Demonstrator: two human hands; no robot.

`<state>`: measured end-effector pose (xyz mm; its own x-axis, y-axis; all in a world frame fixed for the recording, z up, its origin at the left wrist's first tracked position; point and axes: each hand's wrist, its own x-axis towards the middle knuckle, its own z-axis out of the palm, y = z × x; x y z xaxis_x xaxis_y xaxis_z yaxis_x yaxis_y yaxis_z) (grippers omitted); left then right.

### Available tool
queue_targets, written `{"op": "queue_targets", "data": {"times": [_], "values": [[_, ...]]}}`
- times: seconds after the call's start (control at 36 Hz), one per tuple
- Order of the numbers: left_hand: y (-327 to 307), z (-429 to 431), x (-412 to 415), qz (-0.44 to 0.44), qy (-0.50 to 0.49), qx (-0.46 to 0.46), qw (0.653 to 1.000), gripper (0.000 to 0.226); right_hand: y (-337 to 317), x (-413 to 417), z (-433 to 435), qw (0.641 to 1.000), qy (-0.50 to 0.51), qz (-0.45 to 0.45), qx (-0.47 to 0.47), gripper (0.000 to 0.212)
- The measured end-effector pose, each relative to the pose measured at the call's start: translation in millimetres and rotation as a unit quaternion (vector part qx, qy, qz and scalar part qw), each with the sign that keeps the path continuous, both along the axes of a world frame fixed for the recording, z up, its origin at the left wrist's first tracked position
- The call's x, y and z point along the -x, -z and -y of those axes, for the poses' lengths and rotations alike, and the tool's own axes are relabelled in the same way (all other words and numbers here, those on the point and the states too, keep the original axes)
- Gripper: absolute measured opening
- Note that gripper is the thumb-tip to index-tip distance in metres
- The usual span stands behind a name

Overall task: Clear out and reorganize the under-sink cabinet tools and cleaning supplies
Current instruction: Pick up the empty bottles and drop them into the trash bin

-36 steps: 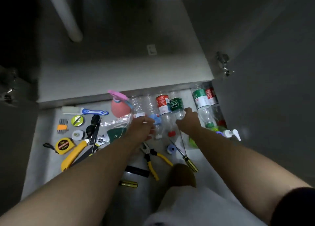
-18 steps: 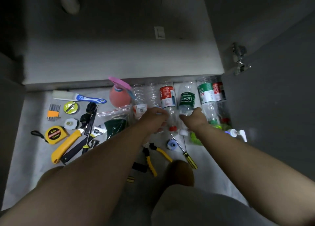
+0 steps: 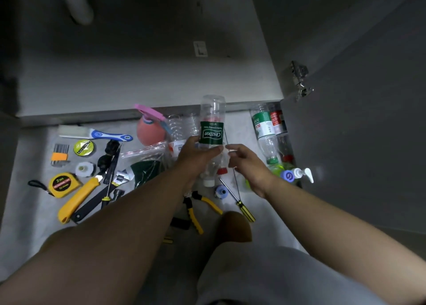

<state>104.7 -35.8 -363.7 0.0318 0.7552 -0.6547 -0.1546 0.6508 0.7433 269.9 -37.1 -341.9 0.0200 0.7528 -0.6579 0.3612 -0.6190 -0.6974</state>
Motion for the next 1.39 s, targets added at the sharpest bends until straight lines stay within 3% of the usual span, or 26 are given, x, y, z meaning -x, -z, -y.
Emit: {"op": "queue_targets", "data": {"times": [0.11,0.25,0.44,0.58,0.67,0.78,0.86,0.97,1.06,1.17,1.28,1.39], "values": [[5,-2,6,0.005,-0.023,0.007,1.0,0.061,39,-6,-19,0.987,0.008,0.162,0.002,0.064],[12,-3,13,0.019,-0.051,0.019,0.998,0.058,73,-5,-36,0.978,-0.021,0.206,0.032,0.089],[22,-1,21,0.008,-0.064,0.036,0.997,0.043,91,7,-50,0.983,-0.017,0.171,0.059,0.076],[19,-3,13,0.007,-0.056,0.038,0.998,0.06,85,11,-51,0.982,-0.014,0.164,0.096,0.049],[11,-4,8,0.006,-0.04,0.031,0.999,0.057,73,11,-47,0.976,-0.017,0.191,0.099,0.055],[-15,-6,2,-0.011,-0.008,0.032,0.999,0.057,38,4,-35,0.97,-0.012,0.232,0.065,0.073],[-43,-9,-4,-0.029,0.028,0.006,0.999,0.061,2,-6,-22,0.977,-0.009,0.213,0.023,0.077],[-86,-11,-16,0.007,0.073,-0.024,0.997,0.058,-59,-26,0,0.983,0.015,0.18,-0.035,0.065],[-124,-8,-26,-0.013,0.132,-0.047,0.99,0.046,-107,-45,28,0.982,0.035,0.172,-0.07,0.053],[-176,4,-42,-0.037,0.237,-0.048,0.97,0.037,-169,-74,75,0.98,0.059,0.172,-0.081,0.041],[-229,29,-68,-0.041,0.336,-0.05,0.939,0.024,-226,-111,128,0.964,0.028,0.246,-0.1,0.044],[-274,66,-104,-0.044,0.449,-0.064,0.89,0.037,-272,-151,188,0.976,0.033,0.202,-0.072,0.038]]}}
